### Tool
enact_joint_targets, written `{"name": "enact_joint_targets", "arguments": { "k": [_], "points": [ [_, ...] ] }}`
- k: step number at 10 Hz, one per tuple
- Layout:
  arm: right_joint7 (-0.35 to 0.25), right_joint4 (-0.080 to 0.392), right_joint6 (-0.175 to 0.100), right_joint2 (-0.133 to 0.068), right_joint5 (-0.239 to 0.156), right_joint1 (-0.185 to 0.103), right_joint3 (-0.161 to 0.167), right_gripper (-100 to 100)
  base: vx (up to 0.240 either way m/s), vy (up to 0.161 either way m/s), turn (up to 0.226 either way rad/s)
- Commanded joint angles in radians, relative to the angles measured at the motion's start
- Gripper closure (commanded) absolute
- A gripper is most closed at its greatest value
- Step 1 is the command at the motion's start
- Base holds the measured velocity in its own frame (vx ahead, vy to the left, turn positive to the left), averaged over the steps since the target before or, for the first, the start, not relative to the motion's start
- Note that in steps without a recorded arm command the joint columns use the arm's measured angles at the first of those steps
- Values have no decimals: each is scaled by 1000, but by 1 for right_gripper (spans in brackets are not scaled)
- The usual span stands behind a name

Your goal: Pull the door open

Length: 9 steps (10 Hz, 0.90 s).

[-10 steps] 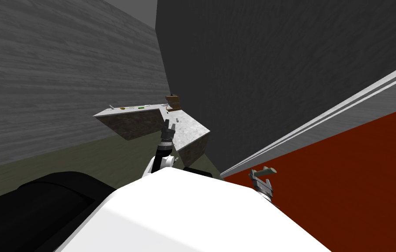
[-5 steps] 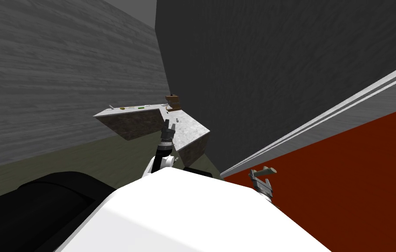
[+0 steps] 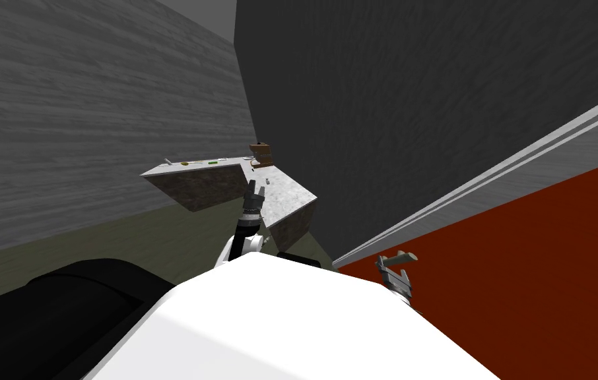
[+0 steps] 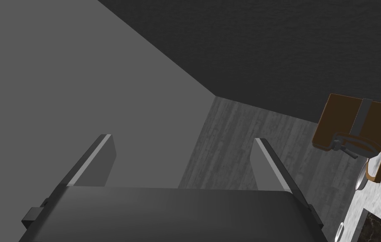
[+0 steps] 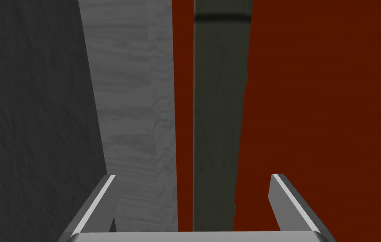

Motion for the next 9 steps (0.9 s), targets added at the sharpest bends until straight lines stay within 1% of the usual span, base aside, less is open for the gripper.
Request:
{"name": "enact_joint_targets", "arguments": {
  "k": [1,2,3,9],
  "points": [
    [0,0,0,0,0,0,0,-100,7,-9,25],
    [0,0,0,0,0,0,0,-100,-4,5,-14],
    [-30,23,-30,-11,19,2,19,-100,-6,8,-24],
    [-30,23,-30,-11,19,2,19,-100,-1,1,-2]
  ]
}}
